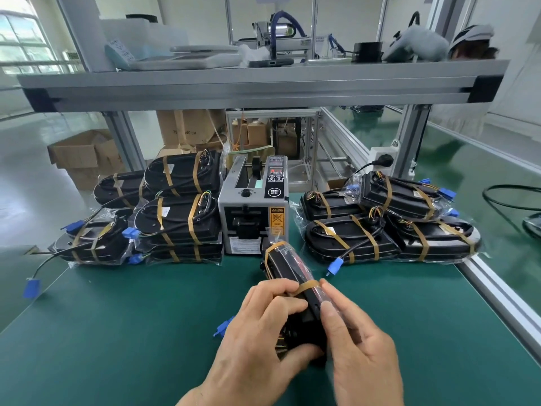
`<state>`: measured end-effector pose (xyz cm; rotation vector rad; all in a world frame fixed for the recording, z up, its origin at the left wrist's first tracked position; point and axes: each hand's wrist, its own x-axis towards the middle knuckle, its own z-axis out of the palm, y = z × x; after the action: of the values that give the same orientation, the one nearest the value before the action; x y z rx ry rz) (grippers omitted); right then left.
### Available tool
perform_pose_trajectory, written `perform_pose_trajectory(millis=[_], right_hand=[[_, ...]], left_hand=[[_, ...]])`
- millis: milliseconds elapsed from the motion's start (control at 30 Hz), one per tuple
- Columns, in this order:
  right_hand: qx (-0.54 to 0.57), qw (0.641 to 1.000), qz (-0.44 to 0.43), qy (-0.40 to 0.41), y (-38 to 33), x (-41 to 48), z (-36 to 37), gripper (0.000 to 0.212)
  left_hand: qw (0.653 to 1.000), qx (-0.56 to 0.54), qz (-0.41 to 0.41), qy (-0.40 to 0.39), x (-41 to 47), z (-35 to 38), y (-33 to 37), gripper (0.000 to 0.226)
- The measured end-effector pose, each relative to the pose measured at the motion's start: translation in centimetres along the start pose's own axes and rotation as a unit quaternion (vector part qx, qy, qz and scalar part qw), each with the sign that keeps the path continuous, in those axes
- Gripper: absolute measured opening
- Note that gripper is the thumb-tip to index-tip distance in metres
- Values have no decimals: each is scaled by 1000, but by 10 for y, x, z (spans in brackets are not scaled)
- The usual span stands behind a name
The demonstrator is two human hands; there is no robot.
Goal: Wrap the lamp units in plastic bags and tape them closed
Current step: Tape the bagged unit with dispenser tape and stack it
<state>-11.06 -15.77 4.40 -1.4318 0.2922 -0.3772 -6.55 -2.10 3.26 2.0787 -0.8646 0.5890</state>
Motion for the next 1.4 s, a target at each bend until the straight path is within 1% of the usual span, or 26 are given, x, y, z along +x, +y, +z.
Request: perform_pose_trajectory(millis=[33, 67, 100, 133, 200, 233, 300, 333, 367, 400, 500, 600, 700, 733, 800, 867, 900, 933, 967, 1033, 1100, 1133, 1200, 1267, 1333, 1400], right_hand=[[3, 1000, 7, 5, 1, 1, -1, 28], [7, 1000, 15, 10, 1, 2, -3, 32], [12, 1000, 23, 12, 1, 2, -3, 34], [16, 999, 29, 10, 1, 2, -4, 35], [11, 1000, 27, 8, 1, 0, -4, 35], [7, 1000, 23, 8, 0, -1, -4, 35], [4, 1000, 16, 11, -4, -3, -2, 32], [7, 1000, 18, 15, -6, -3, -2, 31], [12, 999, 22, 19, -7, -2, -2, 30], [21, 999, 25, 25, -7, -1, -2, 30], [45, 998, 31, 17, -11, -1, -1, 27], [41, 999, 27, 4, -11, -1, -3, 27], [22, 1000, 15, 8, -5, 0, -2, 28], [21, 1000, 11, 9, -3, 0, -2, 29], [22, 1000, 11, 5, -1, 1, -5, 30], [19, 1000, 20, 2, -1, 2, -8, 29], [26, 999, 24, -2, -1, 3, -9, 29], [33, 999, 28, -6, -1, 4, -9, 29], [37, 999, 33, -7, -2, 5, -9, 28], [71, 996, 58, -3, -2, 7, -8, 28], [121, 989, 80, -9, -3, 8, -7, 27], [137, 987, 86, -14, -3, 8, -6, 26], [169, 980, 98, -22, -2, 8, -5, 26], [180, 978, 99, -28, 0, 9, -4, 25], [183, 978, 92, -37, 2, 10, -3, 27], [183, 978, 87, -43, 4, 11, -3, 28]], left_hand=[[999, -37, -21, 4, 3, -3, -2, 34], [994, -84, -70, 27, 10, -6, -2, 24], [980, -125, -144, 62, 19, -9, -5, 12], [956, -154, -231, 98, 30, -10, -11, 11], [883, -216, -389, 150, 57, -10, -32, 22], [842, -255, -444, 167, 70, -11, -46, 22], [766, -319, -521, 198, 95, -14, -71, 18], [735, -340, -548, 209, 105, -14, -81, 16], [712, -353, -569, 212, 111, -14, -88, 17], [696, -360, -585, 208, 116, -13, -93, 19], [672, -369, -611, 198, 127, -8, -101, 23], [650, -380, -622, 215, 135, -3, -103, 14], [629, -384, -626, 255, 142, 3, -100, 7], [626, -383, -624, 270, 143, 4, -98, 6], [631, -384, -610, 288, 142, 3, -90, 13], [658, -394, -579, 278, 134, -4, -78, 20], [681, -403, -558, 249, 128, -10, -69, 21], [706, -418, -535, 202, 120, -17, -57, 21], [729, -436, -508, 142, 111, -25, -44, 21], [761, -460, -457, 1, 95, -38, -18, 25], [789, -438, -416, -114, 82, -43, 8, 23], [805, -407, -404, -150, 77, -42, 18, 19], [842, -327, -390, -179, 71, -38, 32, 15], [865, -281, -374, -183, 70, -34, 37, 14], [870, -267, -367, -191, 70, -33, 36, 20], [870, -253, -372, -201, 71, -32, 35, 20]])
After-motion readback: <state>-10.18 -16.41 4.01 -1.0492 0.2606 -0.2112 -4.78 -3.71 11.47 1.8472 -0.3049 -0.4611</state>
